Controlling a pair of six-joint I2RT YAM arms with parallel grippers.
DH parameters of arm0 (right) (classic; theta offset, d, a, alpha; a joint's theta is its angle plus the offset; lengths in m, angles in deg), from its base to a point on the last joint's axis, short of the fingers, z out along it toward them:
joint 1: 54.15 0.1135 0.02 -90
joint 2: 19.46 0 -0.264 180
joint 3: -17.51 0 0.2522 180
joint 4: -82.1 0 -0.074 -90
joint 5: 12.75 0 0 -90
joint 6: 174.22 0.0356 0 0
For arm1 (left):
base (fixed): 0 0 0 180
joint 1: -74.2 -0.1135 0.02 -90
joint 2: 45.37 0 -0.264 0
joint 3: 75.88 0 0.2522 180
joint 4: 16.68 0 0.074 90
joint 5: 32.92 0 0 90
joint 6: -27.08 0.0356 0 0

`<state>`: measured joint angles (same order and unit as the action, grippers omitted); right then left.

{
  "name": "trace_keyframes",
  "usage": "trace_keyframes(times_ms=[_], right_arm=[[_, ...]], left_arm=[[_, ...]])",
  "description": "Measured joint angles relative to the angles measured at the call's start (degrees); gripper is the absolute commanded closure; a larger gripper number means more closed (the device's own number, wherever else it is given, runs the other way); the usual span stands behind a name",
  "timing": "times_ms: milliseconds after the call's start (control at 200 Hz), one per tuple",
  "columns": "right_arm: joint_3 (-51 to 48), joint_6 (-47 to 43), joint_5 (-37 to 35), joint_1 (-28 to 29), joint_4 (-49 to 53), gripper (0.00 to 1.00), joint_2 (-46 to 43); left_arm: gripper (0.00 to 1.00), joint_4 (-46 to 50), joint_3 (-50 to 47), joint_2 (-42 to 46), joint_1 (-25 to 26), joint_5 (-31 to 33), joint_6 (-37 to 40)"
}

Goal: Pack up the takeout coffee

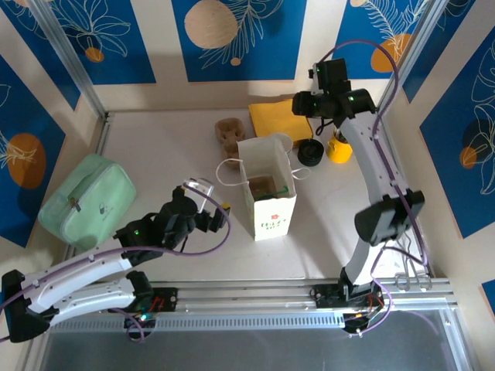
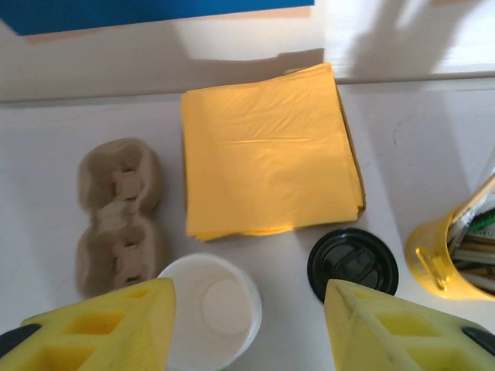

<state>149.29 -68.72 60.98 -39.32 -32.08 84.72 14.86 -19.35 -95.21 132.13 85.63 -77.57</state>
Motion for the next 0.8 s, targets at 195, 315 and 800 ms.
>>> trace_keyframes(times_ms=[195,315,800], right_arm=[[13.3,-0.5,0.2,-1.9,1.7,0.47,17.2],[21.6,-0.5,0.9,-2.7,4.7,0.47,26.6],[25.2,-2.9,3.2,-4.9,4.4,0.42,34.9]], left_arm=[[0.00,0.2,1.0,-2.2,0.0,-0.2,0.0],[0.00,0.3,2.0,-3.0,0.0,-0.5,0.0],[0.01,0.3,1.8,-1.6,0.0,-0.7,-0.9]])
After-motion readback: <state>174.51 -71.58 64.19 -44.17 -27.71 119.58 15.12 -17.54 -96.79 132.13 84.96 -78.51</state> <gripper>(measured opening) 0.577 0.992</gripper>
